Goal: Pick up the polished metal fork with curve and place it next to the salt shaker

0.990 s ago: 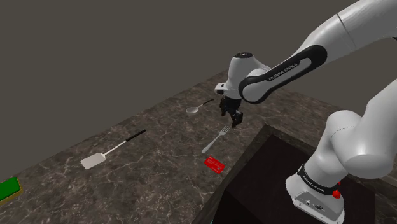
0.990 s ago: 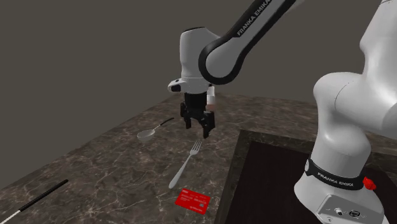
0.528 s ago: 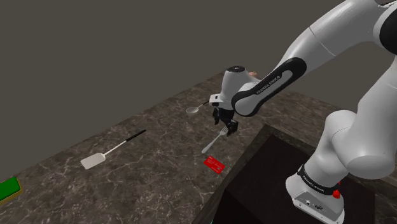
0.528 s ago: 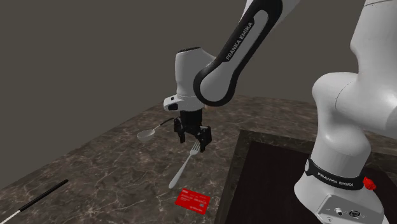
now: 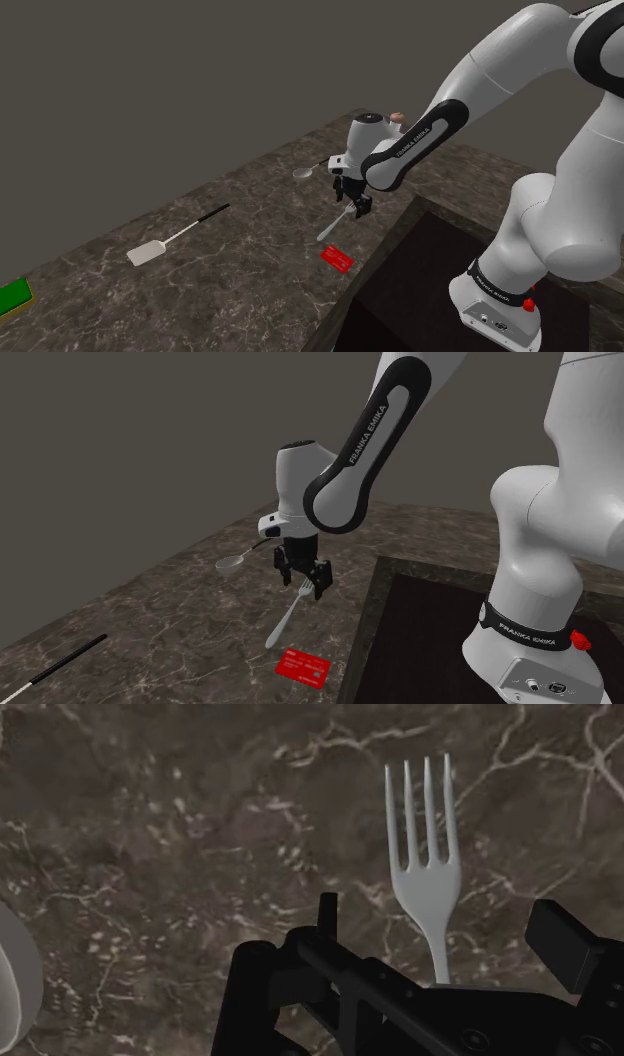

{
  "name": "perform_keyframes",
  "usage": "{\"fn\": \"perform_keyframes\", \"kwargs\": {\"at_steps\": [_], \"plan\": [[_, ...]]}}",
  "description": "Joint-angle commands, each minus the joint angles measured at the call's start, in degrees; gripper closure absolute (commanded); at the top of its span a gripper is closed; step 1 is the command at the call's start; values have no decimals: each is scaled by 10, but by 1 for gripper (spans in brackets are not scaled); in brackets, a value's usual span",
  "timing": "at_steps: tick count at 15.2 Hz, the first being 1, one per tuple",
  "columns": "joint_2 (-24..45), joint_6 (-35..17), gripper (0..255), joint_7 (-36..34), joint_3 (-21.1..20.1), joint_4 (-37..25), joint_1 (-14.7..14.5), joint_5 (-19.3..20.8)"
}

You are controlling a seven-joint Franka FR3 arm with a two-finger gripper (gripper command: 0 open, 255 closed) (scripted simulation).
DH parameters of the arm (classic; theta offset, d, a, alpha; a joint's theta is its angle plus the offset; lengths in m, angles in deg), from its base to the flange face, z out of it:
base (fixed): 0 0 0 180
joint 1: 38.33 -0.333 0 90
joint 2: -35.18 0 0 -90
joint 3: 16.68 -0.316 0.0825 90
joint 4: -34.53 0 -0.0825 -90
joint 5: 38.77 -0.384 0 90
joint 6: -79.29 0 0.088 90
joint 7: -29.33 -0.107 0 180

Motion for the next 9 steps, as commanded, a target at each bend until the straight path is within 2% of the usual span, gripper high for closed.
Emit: {"fn": "perform_keyframes", "kwargs": {"at_steps": [1,3,4,9], "plan": [[1,-1,0,0,0,0,0,0],[0,0,0,0,0,0,0,0],[0,0,255,0,0,0,0,0],[1,0,255,0,0,-1,0,0]]}}
